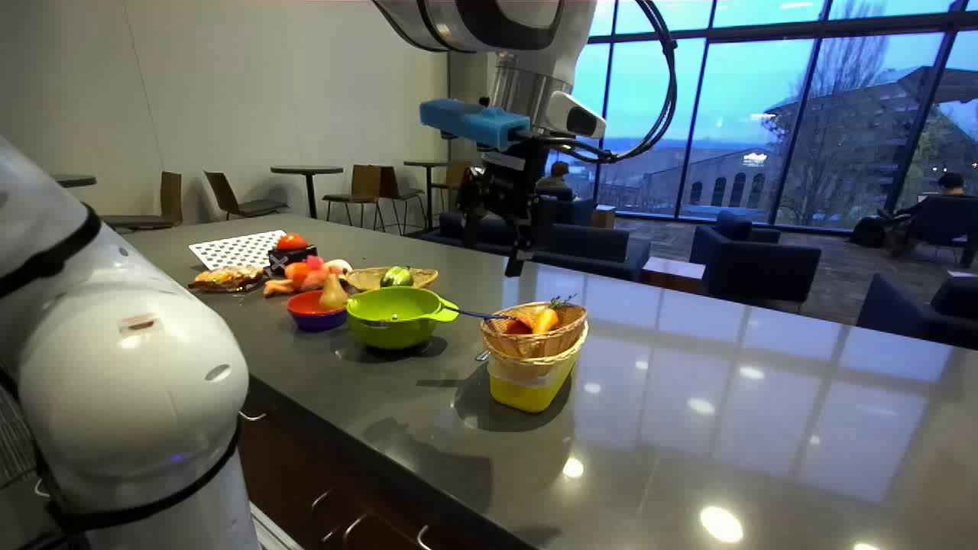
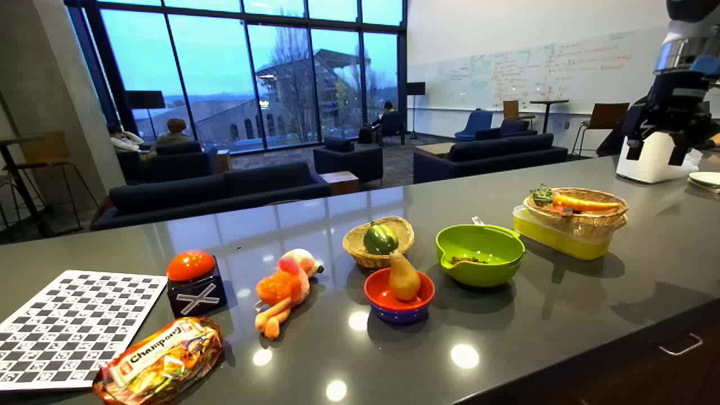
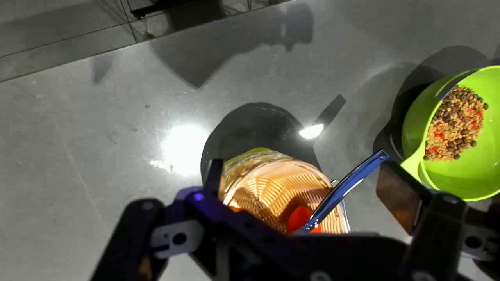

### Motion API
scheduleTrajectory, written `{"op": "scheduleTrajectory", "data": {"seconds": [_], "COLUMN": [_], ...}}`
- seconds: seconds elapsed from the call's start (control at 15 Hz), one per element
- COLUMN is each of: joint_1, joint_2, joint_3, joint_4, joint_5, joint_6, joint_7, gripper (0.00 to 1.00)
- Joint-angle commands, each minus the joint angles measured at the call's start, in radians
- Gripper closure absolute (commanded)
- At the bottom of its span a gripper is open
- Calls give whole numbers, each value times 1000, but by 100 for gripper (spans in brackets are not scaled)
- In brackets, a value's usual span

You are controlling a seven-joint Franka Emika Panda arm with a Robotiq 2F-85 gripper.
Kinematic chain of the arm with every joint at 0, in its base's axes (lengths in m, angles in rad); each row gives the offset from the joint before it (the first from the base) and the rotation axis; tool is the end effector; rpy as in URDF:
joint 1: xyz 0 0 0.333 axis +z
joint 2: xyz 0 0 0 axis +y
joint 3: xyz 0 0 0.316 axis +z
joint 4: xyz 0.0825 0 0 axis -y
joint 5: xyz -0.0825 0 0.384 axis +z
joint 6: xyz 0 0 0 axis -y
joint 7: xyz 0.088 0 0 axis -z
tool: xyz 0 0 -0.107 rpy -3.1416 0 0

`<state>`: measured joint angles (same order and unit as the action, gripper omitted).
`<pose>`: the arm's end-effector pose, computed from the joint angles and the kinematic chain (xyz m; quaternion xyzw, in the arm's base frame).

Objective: Unstack the two baskets on the right.

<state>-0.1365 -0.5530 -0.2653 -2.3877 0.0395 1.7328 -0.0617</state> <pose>0.3442 -0.1523 0.5023 -0.9830 0.1498 0.0390 0.0986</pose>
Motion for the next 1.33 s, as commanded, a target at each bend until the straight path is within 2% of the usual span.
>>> {"op": "scheduleTrajectory", "data": {"seconds": [0.0,0.53,0.87,1.27], "joint_1": [-23,-23,41,110], "joint_2": [4,4,60,218], "joint_3": [19,19,46,82], "joint_4": [2,3,29,84], "joint_5": [10,10,119,233], "joint_6": [-2,-2,84,214], "joint_7": [-10,-10,-67,-133], "gripper": [0,0,0,0]}}
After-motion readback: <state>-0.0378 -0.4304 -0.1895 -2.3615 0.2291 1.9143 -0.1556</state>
